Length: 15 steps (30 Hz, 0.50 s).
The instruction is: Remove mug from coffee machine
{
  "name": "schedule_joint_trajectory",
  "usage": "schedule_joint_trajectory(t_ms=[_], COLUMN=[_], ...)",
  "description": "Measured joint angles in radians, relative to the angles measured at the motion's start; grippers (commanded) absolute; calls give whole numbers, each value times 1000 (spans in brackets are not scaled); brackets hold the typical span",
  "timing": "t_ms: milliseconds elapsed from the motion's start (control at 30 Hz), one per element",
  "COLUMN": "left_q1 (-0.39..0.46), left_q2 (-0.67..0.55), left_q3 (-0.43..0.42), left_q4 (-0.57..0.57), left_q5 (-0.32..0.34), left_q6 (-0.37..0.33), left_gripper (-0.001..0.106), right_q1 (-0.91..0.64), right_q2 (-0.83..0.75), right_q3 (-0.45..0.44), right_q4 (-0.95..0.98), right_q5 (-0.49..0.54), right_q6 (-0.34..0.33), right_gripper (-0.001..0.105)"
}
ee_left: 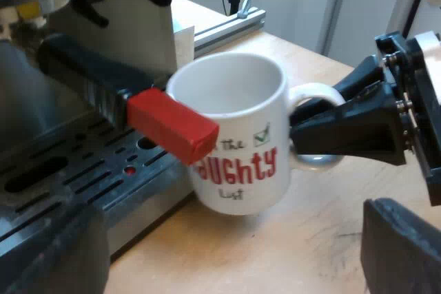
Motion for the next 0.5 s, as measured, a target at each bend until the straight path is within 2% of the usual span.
schedule_joint_trajectory(t_ms=[100, 133, 300, 500], left_q1=[-7, -24, -83, -114], left_q2=[0, 0, -2, -2], left_q3=[-34, -54, -118, -148], left_q4=[15, 15, 49, 86], left_q5=[13, 13, 20, 22], left_q6=[-8, -10, -12, -14], left_gripper=[77, 77, 77, 77], right_q1=[3, 4, 4, 4], right_q2=[-81, -124, -246, -392], right_q3=[0, 0, 2, 1], right_q4=[119, 189, 353, 464], right_q5=[13, 23, 42, 70], right_q6=[20, 41, 64, 87], right_gripper=[0, 0, 0, 0])
